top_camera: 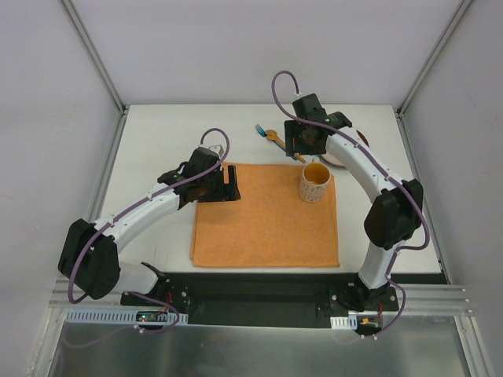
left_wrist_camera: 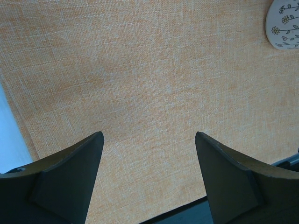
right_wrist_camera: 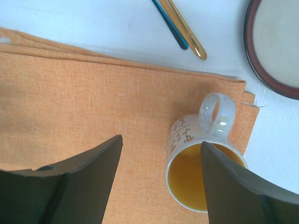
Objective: Set the dinner table for one person
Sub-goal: Place the cup on the napkin.
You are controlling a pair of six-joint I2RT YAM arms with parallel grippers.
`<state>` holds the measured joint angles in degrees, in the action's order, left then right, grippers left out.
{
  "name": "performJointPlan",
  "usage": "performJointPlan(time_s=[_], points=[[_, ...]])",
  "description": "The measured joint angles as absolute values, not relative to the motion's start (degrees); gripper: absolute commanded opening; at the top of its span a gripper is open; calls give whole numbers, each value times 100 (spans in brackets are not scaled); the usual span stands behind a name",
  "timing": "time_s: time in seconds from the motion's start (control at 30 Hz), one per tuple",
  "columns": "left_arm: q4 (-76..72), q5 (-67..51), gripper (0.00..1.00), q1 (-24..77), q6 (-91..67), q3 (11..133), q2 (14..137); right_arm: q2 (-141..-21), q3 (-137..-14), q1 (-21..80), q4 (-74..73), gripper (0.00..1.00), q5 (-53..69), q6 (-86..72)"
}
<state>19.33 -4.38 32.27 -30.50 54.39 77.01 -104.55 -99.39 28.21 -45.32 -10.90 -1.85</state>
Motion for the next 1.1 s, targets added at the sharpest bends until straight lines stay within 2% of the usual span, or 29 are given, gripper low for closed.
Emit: performJointPlan(time_s=[0.03, 0.17, 0.3, 0.57, 0.67, 1.1], points=[[1931, -438, 80, 3227, -3050, 5439, 7701, -10455, -9996, 2816, -4545, 75, -1096, -180], [1927, -438, 80, 3227, -3050, 5439, 7701, -10420, -10062, 2707, -4644, 77, -1175, -137], [1914, -438, 80, 3227, -3050, 5441, 7701, -10368, -10016, 2165, -4674, 77, -1050, -134], [1909, -438, 80, 3227, -3050, 5450, 7703, -10099, -8965, -432, -4058, 79, -121, -600], [1909, -438, 80, 3227, -3050, 5450, 7703, -10114, -8814, -1035, -3885, 79, 246, -735], [1907, -447, 80, 3227, -3050, 5450, 7824, -11218, -8438, -1704, -2788, 78, 1887, -1037]])
